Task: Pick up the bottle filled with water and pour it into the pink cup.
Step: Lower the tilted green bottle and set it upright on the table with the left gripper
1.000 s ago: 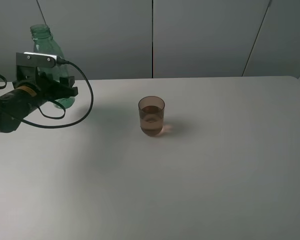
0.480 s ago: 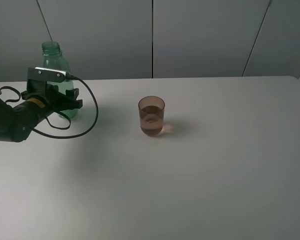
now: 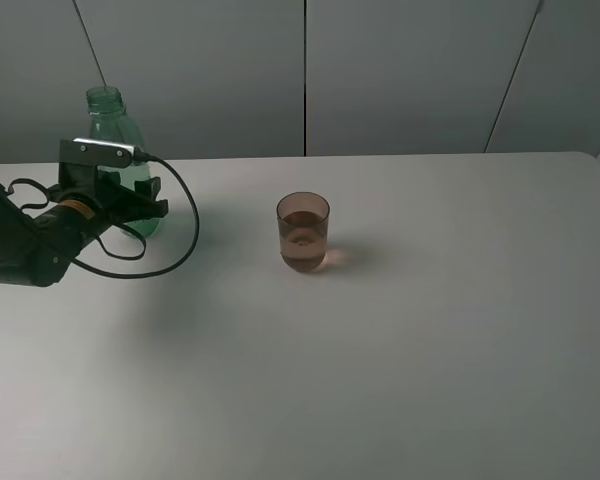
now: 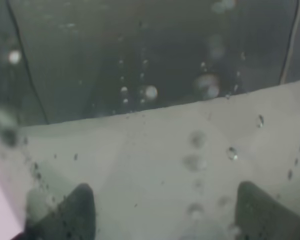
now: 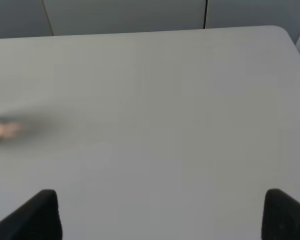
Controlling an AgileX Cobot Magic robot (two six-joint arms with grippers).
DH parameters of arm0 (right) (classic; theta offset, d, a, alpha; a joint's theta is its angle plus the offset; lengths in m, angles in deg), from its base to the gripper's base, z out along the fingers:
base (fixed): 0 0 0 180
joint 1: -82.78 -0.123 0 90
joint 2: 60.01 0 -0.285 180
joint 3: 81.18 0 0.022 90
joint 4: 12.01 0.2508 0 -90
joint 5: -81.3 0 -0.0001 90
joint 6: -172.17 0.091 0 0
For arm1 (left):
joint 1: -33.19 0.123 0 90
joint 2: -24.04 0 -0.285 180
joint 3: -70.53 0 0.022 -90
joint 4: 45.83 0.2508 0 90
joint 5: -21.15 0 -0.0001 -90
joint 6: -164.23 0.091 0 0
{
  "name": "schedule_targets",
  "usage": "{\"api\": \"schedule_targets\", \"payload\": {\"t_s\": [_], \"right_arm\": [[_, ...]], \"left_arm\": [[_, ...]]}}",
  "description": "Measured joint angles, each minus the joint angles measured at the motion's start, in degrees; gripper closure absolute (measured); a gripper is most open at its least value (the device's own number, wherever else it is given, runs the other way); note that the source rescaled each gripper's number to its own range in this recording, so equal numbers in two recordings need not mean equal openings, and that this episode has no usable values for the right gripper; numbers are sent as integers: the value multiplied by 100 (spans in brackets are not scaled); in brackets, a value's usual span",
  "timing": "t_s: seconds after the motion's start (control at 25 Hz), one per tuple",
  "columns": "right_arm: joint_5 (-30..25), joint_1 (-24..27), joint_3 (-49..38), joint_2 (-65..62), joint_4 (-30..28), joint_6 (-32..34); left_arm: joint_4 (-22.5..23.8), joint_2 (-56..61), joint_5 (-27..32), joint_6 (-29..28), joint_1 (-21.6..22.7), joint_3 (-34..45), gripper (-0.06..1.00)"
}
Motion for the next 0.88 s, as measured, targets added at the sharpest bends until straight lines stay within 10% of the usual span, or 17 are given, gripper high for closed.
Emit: {"api": "schedule_targets", "payload": {"t_s": [0.48,0.88], "right_arm": [[0,0,0,0,0,0],[0,0,0,0,0,0]], "left_arm": [[14,0,42,12,0,-9,86],[27,272,528,184,0,174,6]]}}
